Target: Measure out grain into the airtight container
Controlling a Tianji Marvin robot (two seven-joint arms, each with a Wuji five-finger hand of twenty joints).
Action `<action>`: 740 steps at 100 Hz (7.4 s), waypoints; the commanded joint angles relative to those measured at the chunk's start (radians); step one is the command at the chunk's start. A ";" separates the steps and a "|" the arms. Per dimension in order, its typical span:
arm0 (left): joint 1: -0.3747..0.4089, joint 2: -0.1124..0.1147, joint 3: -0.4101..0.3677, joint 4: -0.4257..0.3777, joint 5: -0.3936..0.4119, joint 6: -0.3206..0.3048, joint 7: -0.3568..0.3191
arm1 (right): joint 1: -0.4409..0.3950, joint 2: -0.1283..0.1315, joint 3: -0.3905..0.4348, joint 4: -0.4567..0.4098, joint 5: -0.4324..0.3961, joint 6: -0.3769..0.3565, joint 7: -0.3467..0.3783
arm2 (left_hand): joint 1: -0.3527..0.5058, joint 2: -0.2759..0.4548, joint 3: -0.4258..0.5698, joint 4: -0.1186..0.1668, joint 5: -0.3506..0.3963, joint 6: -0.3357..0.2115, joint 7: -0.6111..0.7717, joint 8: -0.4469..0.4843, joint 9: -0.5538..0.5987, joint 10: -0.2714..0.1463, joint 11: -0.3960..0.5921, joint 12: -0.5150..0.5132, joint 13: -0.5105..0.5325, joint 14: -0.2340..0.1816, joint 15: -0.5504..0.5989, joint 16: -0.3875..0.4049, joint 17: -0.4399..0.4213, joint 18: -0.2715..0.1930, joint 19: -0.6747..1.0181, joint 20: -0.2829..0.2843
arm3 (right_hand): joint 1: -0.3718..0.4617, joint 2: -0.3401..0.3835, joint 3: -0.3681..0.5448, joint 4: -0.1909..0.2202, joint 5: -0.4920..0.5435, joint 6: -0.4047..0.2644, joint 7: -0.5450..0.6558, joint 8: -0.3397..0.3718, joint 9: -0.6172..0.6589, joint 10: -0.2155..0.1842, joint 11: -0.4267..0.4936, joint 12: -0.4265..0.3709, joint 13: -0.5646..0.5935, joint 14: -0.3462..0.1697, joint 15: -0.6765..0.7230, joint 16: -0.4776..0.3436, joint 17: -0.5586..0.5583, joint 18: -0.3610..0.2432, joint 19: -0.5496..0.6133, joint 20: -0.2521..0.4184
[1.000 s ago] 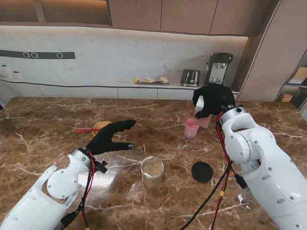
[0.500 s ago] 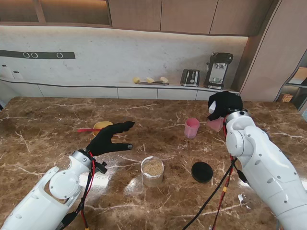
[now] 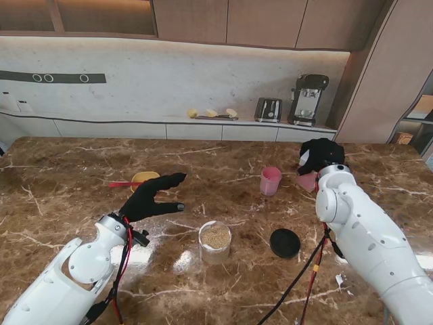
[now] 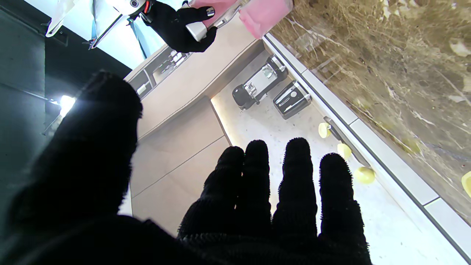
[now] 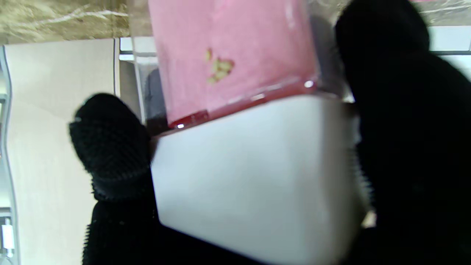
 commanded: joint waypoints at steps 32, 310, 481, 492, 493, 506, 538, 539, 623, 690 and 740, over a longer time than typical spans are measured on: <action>0.003 -0.002 0.008 0.013 -0.005 -0.002 0.000 | -0.012 -0.022 -0.006 0.073 0.065 0.045 -0.030 | -0.027 0.033 -0.032 0.031 0.023 -0.209 0.565 -0.018 0.018 -0.074 -0.014 -0.015 0.025 -0.049 0.008 -0.015 -0.009 -0.014 0.036 -0.024 | 0.230 0.192 0.306 0.073 -0.006 0.002 0.115 -0.006 0.088 -0.184 0.129 0.035 0.088 -0.125 0.113 0.042 -0.006 -0.253 -0.027 0.032; 0.011 0.045 0.083 0.072 -0.002 0.043 -0.185 | -0.620 0.028 0.286 -0.619 -0.212 -0.194 0.148 | -0.019 -0.188 0.198 -0.042 -0.511 -0.256 0.164 -0.173 -0.332 -0.128 -0.050 -0.099 -0.233 -0.158 -0.096 -0.133 -0.169 -0.106 -0.232 -0.051 | -0.249 0.431 -0.202 0.287 -0.474 0.261 -0.552 0.093 -0.537 -0.098 -0.155 -0.383 -0.560 -0.079 -0.400 -0.302 -0.829 -0.048 -0.690 0.019; -0.184 0.004 0.377 0.373 -0.136 -0.067 -0.199 | -0.620 0.076 0.109 -0.640 -0.402 -0.061 0.648 | -0.038 -0.225 0.211 -0.062 -0.500 -0.318 0.229 -0.058 -0.445 -0.086 -0.125 -0.079 -0.352 -0.126 -0.112 -0.147 -0.194 -0.053 -0.450 -0.006 | -0.206 0.451 -0.250 0.273 -0.899 0.355 -0.639 0.438 -0.954 -0.057 -0.104 -0.198 -0.646 -0.056 -0.318 -0.172 -0.679 -0.012 -0.591 0.057; -0.189 0.003 0.388 0.381 -0.143 -0.070 -0.205 | -0.613 0.077 0.097 -0.629 -0.425 -0.065 0.649 | -0.033 -0.223 0.208 -0.062 -0.502 -0.328 0.265 -0.031 -0.446 -0.083 -0.130 -0.071 -0.356 -0.124 -0.113 -0.147 -0.196 -0.041 -0.465 0.011 | -0.174 0.445 -0.260 0.271 -0.893 0.348 -0.629 0.457 -0.951 -0.059 -0.079 -0.183 -0.636 -0.066 -0.291 -0.153 -0.655 -0.026 -0.575 0.060; -0.190 0.003 0.389 0.382 -0.143 -0.071 -0.205 | -0.611 0.077 0.096 -0.627 -0.424 -0.064 0.649 | -0.033 -0.223 0.208 -0.062 -0.501 -0.328 0.266 -0.031 -0.446 -0.083 -0.130 -0.071 -0.357 -0.123 -0.113 -0.147 -0.196 -0.040 -0.465 0.012 | -0.166 0.445 -0.265 0.269 -0.893 0.348 -0.626 0.462 -0.952 -0.060 -0.072 -0.179 -0.637 -0.066 -0.286 -0.149 -0.653 -0.029 -0.573 0.059; -0.195 0.004 0.399 0.385 -0.144 -0.072 -0.211 | -0.598 0.078 0.077 -0.607 -0.423 -0.054 0.647 | -0.030 -0.217 0.206 -0.060 -0.496 -0.330 0.286 -0.021 -0.447 -0.083 -0.131 -0.070 -0.359 -0.119 -0.112 -0.146 -0.198 -0.038 -0.469 0.019 | -0.111 0.433 -0.278 0.265 -0.878 0.339 -0.609 0.480 -0.935 -0.067 -0.032 -0.161 -0.615 -0.075 -0.251 -0.132 -0.620 -0.045 -0.549 0.059; -0.198 0.001 0.409 0.386 -0.149 -0.066 -0.213 | -0.575 0.080 0.049 -0.571 -0.408 -0.031 0.635 | -0.024 -0.186 0.176 -0.053 -0.500 -0.323 0.308 -0.016 -0.446 -0.081 -0.129 -0.065 -0.359 -0.113 -0.108 -0.141 -0.199 -0.027 -0.476 0.040 | 0.049 0.272 0.044 0.218 -0.783 0.307 -0.555 0.499 -0.823 -0.092 0.091 -0.136 -0.509 -0.100 -0.127 -0.085 -0.482 -0.122 -0.441 0.006; -0.198 0.001 0.409 0.386 -0.149 -0.066 -0.212 | -0.575 0.080 0.048 -0.570 -0.407 -0.031 0.636 | -0.024 -0.185 0.175 -0.053 -0.499 -0.323 0.309 -0.016 -0.445 -0.081 -0.129 -0.064 -0.358 -0.113 -0.108 -0.141 -0.198 -0.027 -0.475 0.041 | 0.050 0.266 0.062 0.216 -0.779 0.307 -0.554 0.499 -0.819 -0.094 0.094 -0.135 -0.506 -0.100 -0.125 -0.084 -0.480 -0.124 -0.440 0.004; -0.194 -0.006 0.407 0.385 -0.150 -0.058 -0.193 | -0.489 0.074 -0.034 -0.434 -0.313 -0.008 0.428 | -0.009 -0.138 0.120 -0.035 -0.479 -0.318 0.317 -0.028 -0.437 -0.078 -0.108 -0.058 -0.347 -0.109 -0.107 -0.139 -0.197 -0.006 -0.450 0.073 | -0.133 0.254 0.108 0.191 -0.498 0.279 -0.506 0.303 -0.540 -0.083 0.020 -0.254 -0.404 -0.069 -0.191 -0.159 -0.439 -0.105 -0.426 -0.079; -0.200 -0.005 0.417 0.387 -0.149 -0.058 -0.199 | -0.458 0.081 -0.074 -0.394 -0.294 -0.036 0.448 | 0.005 -0.132 0.099 -0.027 -0.457 -0.319 0.320 -0.050 -0.436 -0.078 -0.104 -0.059 -0.347 -0.109 -0.107 -0.139 -0.201 0.006 -0.442 0.082 | 0.044 0.167 0.210 0.195 -0.533 0.302 -0.449 0.284 -0.581 -0.083 0.069 -0.216 -0.387 -0.089 -0.179 -0.148 -0.394 -0.121 -0.395 -0.060; -0.202 -0.015 0.430 0.398 -0.152 -0.044 -0.183 | -0.427 0.074 -0.114 -0.314 -0.250 -0.023 0.336 | 0.026 -0.126 0.140 -0.022 -0.421 -0.406 0.464 0.061 -0.432 -0.076 -0.095 -0.050 -0.351 -0.063 -0.092 -0.115 -0.218 0.055 -0.438 0.132 | 0.014 0.168 0.228 0.182 -0.379 0.202 -0.344 0.375 -0.390 -0.127 0.153 -0.135 -0.249 -0.120 -0.060 -0.069 -0.312 -0.114 -0.311 -0.065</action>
